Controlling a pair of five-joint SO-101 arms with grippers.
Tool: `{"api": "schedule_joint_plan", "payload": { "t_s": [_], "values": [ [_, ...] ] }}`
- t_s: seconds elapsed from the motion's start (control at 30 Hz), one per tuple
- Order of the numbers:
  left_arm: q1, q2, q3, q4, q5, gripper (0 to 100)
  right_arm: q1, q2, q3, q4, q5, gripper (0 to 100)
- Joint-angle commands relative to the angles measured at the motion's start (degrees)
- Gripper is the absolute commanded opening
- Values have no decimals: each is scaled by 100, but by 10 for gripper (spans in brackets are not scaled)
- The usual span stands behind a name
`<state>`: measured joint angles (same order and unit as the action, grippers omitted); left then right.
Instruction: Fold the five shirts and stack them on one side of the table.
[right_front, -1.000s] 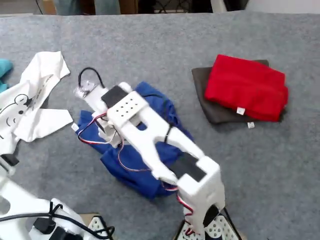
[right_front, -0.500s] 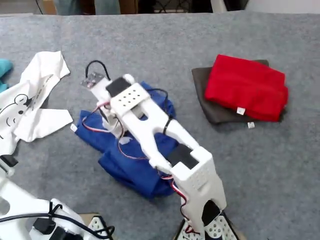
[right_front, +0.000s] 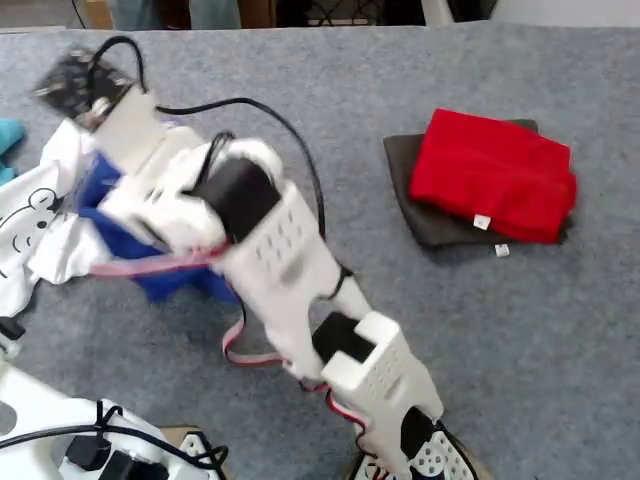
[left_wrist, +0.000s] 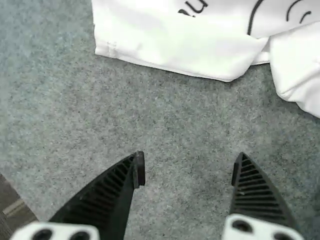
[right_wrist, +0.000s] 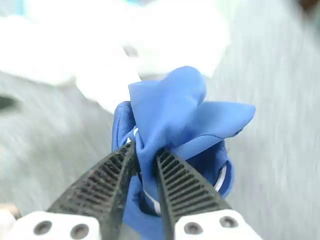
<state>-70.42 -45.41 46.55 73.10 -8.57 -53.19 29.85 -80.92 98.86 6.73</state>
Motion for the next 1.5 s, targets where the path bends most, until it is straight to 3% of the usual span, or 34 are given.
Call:
{"api": "schedule_joint_plan", "payload": {
  "t_s": [0.0,0.17,0.37,0.57,0.83,1.13,1.2,1.37,1.47],
  "values": [
    [-259,-105,-268,-97,466,295,-246,-127,-1086,-158,-53,14],
    [-277,-105,-321,-97,527,295,484,-84,-523,237,-563,15],
    [-277,-105,-312,-88,527,295,1767,470,2079,229,-791,15],
    [-268,-105,-321,-88,501,295,2637,1191,4927,229,387,15],
    [57,-105,-321,-44,492,295,3833,901,6976,237,527,15],
    [1042,-105,-268,-9,501,295,3851,-884,9903,220,1609,17],
    [1376,-97,-303,141,501,295,3745,-1385,10396,220,1873,70],
    [1974,-53,-268,202,519,295,3596,-2527,10492,220,2277,319],
    [2018,-53,-268,176,510,295,3587,-3064,10167,237,2259,326]
  ]
}}
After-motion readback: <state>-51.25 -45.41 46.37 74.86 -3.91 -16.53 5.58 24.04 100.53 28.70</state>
